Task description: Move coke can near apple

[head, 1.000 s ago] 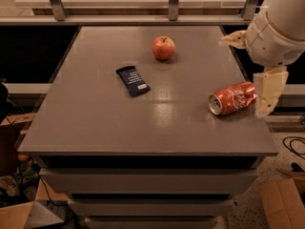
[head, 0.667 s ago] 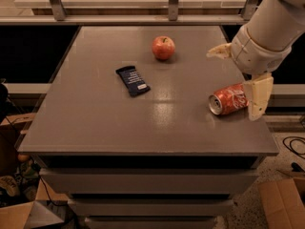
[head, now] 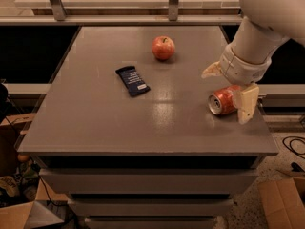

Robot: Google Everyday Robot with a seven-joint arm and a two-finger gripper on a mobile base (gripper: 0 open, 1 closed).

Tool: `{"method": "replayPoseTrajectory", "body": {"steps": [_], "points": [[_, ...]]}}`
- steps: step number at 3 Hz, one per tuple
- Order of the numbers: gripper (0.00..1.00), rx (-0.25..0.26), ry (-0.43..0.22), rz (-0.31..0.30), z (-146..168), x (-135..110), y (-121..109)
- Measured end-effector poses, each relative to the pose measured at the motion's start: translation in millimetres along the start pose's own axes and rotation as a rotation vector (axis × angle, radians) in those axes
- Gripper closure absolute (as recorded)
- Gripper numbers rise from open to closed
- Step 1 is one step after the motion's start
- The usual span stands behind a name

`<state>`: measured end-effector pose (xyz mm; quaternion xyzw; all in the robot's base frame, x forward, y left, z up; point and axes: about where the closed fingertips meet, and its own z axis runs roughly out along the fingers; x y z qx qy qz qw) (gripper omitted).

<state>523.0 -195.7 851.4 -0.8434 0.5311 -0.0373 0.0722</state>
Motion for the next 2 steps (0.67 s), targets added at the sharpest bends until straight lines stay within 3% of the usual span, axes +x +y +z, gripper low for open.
{"method": "replayPoseTrajectory", "body": {"steps": [2], "points": [[0.62,-0.036,0.004,0.004,13.7,8.2,-6.5]]}}
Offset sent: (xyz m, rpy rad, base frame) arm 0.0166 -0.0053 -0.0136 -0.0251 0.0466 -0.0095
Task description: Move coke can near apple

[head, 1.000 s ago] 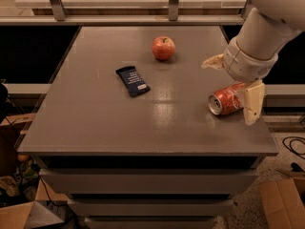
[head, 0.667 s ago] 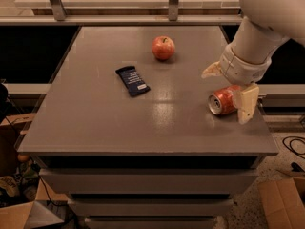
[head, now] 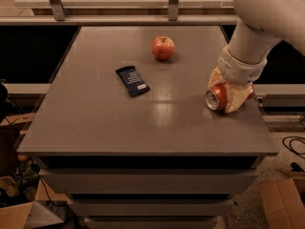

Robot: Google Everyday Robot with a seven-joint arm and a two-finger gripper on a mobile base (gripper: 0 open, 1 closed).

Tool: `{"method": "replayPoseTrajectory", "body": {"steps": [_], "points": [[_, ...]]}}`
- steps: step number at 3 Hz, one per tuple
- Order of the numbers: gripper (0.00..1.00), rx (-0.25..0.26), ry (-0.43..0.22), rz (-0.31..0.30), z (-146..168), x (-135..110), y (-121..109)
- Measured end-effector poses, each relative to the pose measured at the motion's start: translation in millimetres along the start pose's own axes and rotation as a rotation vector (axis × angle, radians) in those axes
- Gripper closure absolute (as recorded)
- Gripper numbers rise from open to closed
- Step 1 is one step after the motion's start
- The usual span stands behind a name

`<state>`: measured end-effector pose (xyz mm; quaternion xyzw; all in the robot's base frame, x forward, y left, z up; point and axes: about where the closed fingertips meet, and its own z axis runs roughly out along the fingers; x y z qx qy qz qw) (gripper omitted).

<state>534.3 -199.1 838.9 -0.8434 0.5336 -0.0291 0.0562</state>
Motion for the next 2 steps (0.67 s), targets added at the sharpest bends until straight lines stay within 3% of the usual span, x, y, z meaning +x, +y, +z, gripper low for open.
{"method": "replayPoseTrajectory", "body": {"steps": [1,2], "points": [[0.85,0.02,0.001,-0.02,-13.6,-2.1,-10.6],[1.0,0.072,0.007,-0.056,-39.6,-6.4,-32.7]]}}
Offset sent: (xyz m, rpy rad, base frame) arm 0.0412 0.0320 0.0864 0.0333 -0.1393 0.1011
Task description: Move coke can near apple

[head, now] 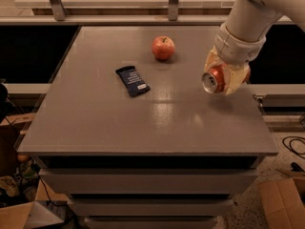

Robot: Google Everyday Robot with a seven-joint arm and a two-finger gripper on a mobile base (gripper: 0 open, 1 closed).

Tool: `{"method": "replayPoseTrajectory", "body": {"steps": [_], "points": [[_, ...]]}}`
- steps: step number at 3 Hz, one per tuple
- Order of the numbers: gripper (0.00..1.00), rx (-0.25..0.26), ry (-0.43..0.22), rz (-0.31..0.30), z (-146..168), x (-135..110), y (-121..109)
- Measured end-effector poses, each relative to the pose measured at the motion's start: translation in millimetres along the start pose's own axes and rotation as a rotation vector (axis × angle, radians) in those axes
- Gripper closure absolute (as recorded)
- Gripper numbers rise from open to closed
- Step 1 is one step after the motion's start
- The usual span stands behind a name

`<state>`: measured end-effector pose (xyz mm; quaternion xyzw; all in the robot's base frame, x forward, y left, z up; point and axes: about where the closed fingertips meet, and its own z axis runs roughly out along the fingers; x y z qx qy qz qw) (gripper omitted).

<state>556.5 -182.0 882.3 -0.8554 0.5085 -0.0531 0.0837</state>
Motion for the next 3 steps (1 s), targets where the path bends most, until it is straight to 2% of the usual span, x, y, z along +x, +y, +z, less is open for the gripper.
{"method": "replayPoseTrajectory", "body": {"steps": [1,2,3], "points": [[1.0,0.062,-0.006,-0.062,-27.7,-10.2,-39.9],[1.0,0.062,-0.006,-0.062,-27.0,-10.2,-40.0],[1.0,0.074,0.012,-0.1,-26.4,-5.3,-51.7]]}}
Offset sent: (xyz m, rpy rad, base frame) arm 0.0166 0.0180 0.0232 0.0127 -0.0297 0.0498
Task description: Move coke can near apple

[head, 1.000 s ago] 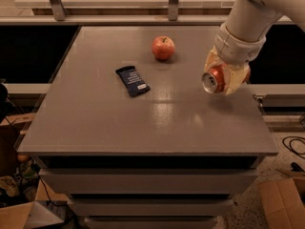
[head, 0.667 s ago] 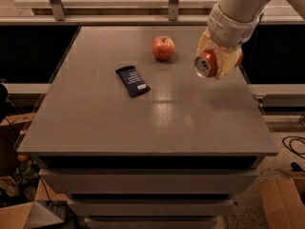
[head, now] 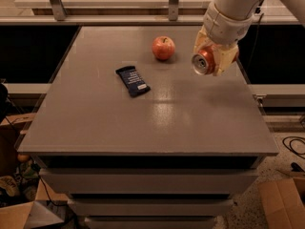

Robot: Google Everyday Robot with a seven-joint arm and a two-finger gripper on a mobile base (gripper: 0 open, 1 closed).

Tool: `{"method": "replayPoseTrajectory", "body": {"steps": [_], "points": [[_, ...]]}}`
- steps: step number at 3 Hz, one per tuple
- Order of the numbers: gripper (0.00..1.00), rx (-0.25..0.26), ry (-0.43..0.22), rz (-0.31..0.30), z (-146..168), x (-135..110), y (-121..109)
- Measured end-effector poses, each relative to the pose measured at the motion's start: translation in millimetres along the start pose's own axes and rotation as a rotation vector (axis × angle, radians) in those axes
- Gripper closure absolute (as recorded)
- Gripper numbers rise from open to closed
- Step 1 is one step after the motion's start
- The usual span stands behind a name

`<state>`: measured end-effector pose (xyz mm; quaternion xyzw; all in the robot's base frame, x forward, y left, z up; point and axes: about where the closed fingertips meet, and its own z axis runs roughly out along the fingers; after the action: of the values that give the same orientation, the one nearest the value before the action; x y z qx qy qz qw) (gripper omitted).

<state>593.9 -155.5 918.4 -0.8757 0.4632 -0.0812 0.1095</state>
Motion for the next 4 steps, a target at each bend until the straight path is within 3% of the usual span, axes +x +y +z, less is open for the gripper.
{"method": "replayPoseTrajectory", "body": {"steps": [2,4], "points": [[1.0,-0.005,0.051,-0.099,17.2,32.9,-47.3],[1.0,0.033,0.086,-0.077,41.7,42.6,-85.8]]}}
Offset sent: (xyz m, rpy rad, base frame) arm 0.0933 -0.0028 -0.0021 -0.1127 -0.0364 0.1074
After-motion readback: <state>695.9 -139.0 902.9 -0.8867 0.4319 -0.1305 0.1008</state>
